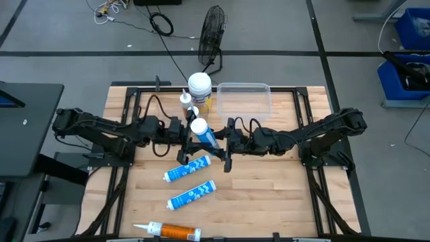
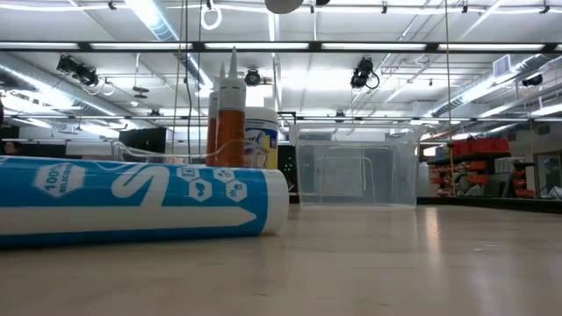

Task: Pick & place silicon tubes, Sealant and Lysol wipes
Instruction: Put the bottom blue sealant into the right transparent bin

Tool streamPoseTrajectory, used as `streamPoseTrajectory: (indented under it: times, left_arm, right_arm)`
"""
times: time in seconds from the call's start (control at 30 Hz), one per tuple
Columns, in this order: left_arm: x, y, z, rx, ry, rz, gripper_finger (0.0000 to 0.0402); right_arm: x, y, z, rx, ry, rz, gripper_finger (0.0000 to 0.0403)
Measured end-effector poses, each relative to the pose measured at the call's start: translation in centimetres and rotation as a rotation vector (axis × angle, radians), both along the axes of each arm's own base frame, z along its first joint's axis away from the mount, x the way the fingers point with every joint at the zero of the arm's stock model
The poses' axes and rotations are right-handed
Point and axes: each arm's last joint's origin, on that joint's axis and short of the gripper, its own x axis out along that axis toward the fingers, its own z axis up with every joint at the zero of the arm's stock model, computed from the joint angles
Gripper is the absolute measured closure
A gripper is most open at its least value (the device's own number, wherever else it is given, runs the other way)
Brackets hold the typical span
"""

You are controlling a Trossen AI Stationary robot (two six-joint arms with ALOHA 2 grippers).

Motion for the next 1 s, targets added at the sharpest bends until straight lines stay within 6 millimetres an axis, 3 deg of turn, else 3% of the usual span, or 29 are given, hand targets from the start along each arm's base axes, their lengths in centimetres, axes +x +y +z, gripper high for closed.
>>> streamPoseTrajectory:
  times: [0.13, 0.33, 0.43, 0.7, 1.0]
  left_arm:
    - [0.0, 0.0, -0.2, 0.006, 0.019, -0.002, 0.0187]
    - [0.3, -0.1, -1.0, 0.034, 0.096, -0.002, 0.0187]
    - [0.3, -0.1, -1.3, 0.038, 0.126, -0.001, 0.0187]
    - [0.5, -0.1, -2.5, 0.05, 0.252, 0.005, 0.0187]
    - [1.9, -0.2, -4.8, 0.012, 0.35, 0.024, 0.0187]
  right_arm:
    - [0.0, 0.1, -0.2, 0.006, 0.022, 0.006, 0.0193]
    - [-0.8, -0.1, -0.5, 0.066, 0.141, 0.01, 0.0087]
    - [-1.6, -0.1, -0.3, 0.085, 0.202, 0.01, 0.0061]
    - [-4.5, -0.2, 0.4, 0.129, 0.361, 0.009, 0.007]
    - [-6.7, 0.0, 3.8, 0.078, 0.321, 0.046, 0.008]
